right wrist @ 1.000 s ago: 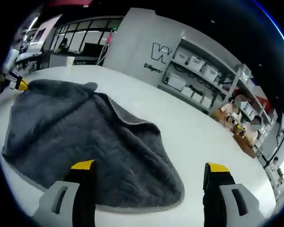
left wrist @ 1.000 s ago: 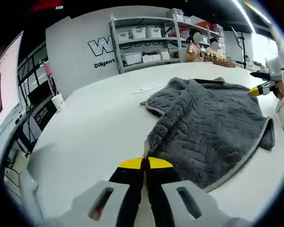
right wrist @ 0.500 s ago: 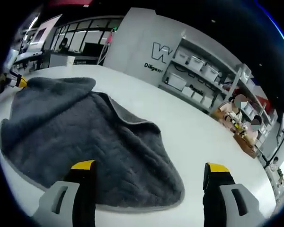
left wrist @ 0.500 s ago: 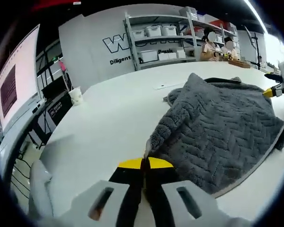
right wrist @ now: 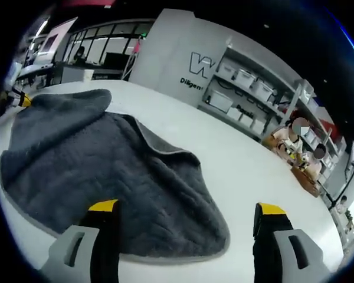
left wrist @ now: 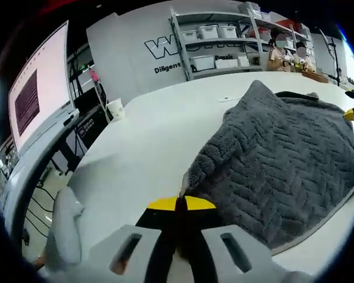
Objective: Open the folded towel by lifting each exposed corner and separating the folded layers until the towel lies flat within the target outline without major curled edges
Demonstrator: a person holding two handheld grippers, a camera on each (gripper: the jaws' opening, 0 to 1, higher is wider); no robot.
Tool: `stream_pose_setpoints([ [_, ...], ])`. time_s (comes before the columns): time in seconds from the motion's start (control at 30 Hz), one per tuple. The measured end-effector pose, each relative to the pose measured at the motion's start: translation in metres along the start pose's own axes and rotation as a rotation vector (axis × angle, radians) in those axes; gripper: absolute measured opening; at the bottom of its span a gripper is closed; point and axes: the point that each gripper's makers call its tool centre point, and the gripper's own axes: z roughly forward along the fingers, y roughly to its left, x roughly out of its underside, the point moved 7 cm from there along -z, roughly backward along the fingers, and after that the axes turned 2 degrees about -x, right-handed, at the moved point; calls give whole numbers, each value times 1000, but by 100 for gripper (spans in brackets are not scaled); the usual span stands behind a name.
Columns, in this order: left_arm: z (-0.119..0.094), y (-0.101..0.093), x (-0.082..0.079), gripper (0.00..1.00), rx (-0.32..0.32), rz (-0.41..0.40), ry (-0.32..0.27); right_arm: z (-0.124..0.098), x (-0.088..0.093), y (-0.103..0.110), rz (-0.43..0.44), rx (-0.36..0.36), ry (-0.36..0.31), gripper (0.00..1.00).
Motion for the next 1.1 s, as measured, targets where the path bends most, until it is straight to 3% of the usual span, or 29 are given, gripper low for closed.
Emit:
stream_pose_setpoints([
  [0.13,-1,6,3,1,-35,7,14,0,1,1,-1,0,4,92],
  [0.2,-3,12,6,1,-86,33,42,0,1,1,-2,0,5,92],
  [0.53,-5,15,4,9,-121,33,29,0,2,1,-5,0,13,93],
  [0.63,-5,16,4,21,-136,41,33,0,3,-1,3,10,21,94],
  [0.7,-6,16,2,35,-121,18,16,-1,3,-2,4,12,20,94],
  [0.8,-6,10,-2,52,-62,-32,-28,-1,2,-3,9,11,15,94],
  [0.93,-3,-1,-3,66,48,-64,-39,-1,1,-2,11,8,8,94],
  [1.1,-4,-10,-12,89,141,-131,-112,-1,0,-2,7,8,8,94],
])
